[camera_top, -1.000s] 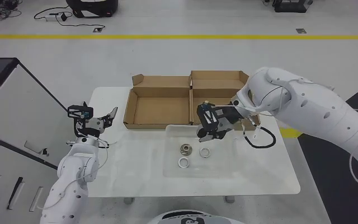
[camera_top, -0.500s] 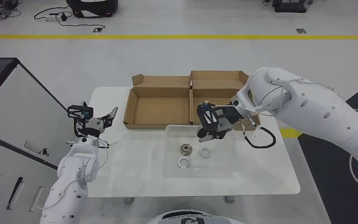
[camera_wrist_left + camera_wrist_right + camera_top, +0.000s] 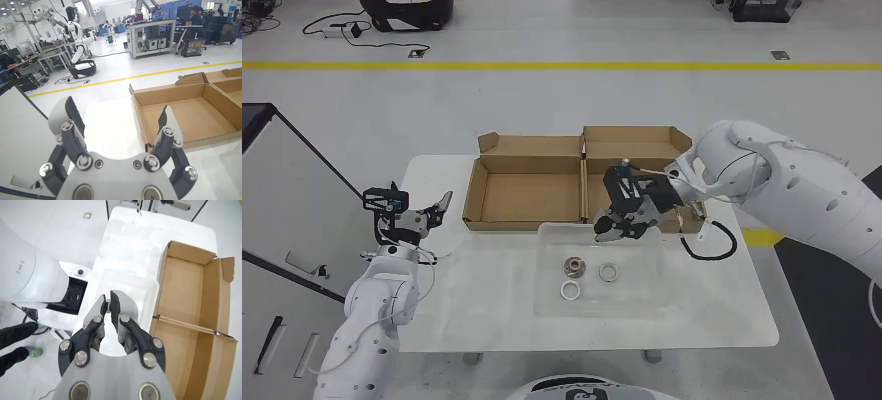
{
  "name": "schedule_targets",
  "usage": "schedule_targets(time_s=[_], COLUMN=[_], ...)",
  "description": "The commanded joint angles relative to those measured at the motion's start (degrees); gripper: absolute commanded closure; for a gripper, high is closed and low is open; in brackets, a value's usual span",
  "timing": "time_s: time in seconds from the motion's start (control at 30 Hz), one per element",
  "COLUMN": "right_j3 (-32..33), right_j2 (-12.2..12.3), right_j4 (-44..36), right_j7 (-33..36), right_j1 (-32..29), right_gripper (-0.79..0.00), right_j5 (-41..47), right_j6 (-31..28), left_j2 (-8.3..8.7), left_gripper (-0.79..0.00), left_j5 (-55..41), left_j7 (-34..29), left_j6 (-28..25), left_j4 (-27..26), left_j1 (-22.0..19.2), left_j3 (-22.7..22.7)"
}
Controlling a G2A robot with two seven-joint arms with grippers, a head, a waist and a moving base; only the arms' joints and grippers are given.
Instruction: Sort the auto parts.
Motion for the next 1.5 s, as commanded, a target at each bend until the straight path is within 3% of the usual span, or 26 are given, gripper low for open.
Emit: schedule_targets(time_s=[0.0, 0.5, 0.63, 1.47], right_j3=[1.02, 12.74, 16.18, 16.99], right_j2=[0.9, 6.32, 6.64, 6.58], right_j4=[-0.75, -10.59, -12.66, -13.31], right_j7=[-1.75, -14.05, -15.56, -16.59], right_j1=[-1.01, -11.49, -14.11, -14.87], right_gripper=[0.0, 0.0, 0.0, 0.0], right_j5=[1.36, 10.36, 12.66, 12.34], right_j6=[0.03, 0.03, 0.03, 1.44], left_j2=[0.0, 0.0, 0.0, 0.0], left_gripper=[-0.785, -0.785, -0.785, -0.785], left_j5=[0.0, 0.0, 0.0, 0.0], left_j7=[0.0, 0.0, 0.0, 0.0], left_j6=[0.0, 0.0, 0.0, 0.0], left_j4=[0.0, 0.0, 0.0, 0.0], left_j1=[0.0, 0.0, 0.0, 0.0], left_j3=[0.0, 0.0, 0.0, 0.0])
